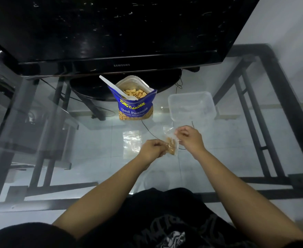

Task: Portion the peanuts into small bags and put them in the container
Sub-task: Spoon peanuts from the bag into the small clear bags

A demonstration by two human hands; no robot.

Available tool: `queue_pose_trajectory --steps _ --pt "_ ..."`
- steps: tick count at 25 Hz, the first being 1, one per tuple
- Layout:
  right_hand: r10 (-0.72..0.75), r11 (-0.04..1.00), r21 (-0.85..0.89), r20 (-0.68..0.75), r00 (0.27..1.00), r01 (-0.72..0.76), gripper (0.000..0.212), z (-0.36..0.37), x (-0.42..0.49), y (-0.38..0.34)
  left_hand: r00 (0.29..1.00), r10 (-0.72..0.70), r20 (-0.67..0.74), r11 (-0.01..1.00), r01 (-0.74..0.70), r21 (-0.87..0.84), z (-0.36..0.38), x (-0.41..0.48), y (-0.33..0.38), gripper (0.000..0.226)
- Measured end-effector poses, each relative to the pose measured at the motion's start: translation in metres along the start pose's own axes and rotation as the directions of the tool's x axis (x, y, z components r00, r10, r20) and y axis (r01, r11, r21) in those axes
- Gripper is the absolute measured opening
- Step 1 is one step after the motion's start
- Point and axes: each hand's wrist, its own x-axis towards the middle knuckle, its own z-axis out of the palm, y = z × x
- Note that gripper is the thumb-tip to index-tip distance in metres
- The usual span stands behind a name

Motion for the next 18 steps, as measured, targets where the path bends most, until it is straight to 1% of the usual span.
queue_pose_trajectory --steps 2,3,5,8,10,11,12,13,14,15,16,18 --pt "-0.079 0.984 -0.166 -0.053 0.995 0.069 0.009 0.000 0.004 0.012 0.998 0.006 -0.068 0.992 0.002 0.126 0.012 0.003 -0.007 0.008" --pt "-0.113 0.972 -0.216 -0.068 0.991 0.096 0.010 0.002 0.005 0.013 0.993 0.028 -0.112 0.984 -0.008 0.180 0.015 0.004 -0.008 0.011" --pt "-0.132 0.961 -0.257 -0.094 0.987 0.104 0.013 0.005 0.009 0.010 0.986 0.065 -0.156 0.976 -0.030 0.216 0.018 0.006 -0.006 0.017" --pt "-0.124 0.939 -0.335 -0.107 0.987 0.082 0.024 0.005 0.012 0.007 0.983 0.104 -0.148 0.946 -0.051 0.320 0.023 0.003 -0.002 0.022" --pt "-0.173 0.909 -0.405 -0.156 0.973 0.097 0.032 0.011 0.011 0.005 0.975 0.153 -0.159 0.908 -0.076 0.412 0.012 -0.003 -0.001 0.028" --pt "-0.213 0.891 -0.436 -0.164 0.963 0.123 0.032 0.010 0.008 0.002 0.960 0.209 -0.185 0.893 -0.111 0.436 0.005 -0.003 0.002 0.029" --pt "-0.264 0.873 -0.444 -0.086 0.961 0.201 0.031 0.028 0.008 -0.006 0.921 0.268 -0.282 0.886 -0.121 0.448 -0.020 -0.006 -0.001 0.026" --pt "-0.301 0.854 -0.435 0.031 0.953 0.284 0.029 0.057 0.006 -0.017 0.866 0.314 -0.390 0.876 -0.106 0.470 -0.055 -0.012 -0.009 0.022" --pt "-0.328 0.838 -0.433 0.089 0.941 0.333 0.027 0.061 0.002 -0.020 0.827 0.386 -0.408 0.842 -0.135 0.523 -0.070 -0.010 -0.012 0.020" --pt "-0.352 0.825 -0.418 0.148 0.924 0.381 0.025 0.069 -0.001 -0.023 0.804 0.439 -0.401 0.800 -0.147 0.582 -0.087 -0.008 -0.016 0.022" --pt "-0.380 0.806 -0.407 0.201 0.903 0.430 0.023 0.078 -0.004 -0.024 0.800 0.467 -0.376 0.758 -0.143 0.637 -0.101 -0.005 -0.023 0.025" --pt "-0.399 0.777 -0.390 0.304 0.865 0.495 0.023 0.088 -0.008 -0.023 0.830 0.470 -0.300 0.680 -0.124 0.723 -0.111 0.000 -0.032 0.032"
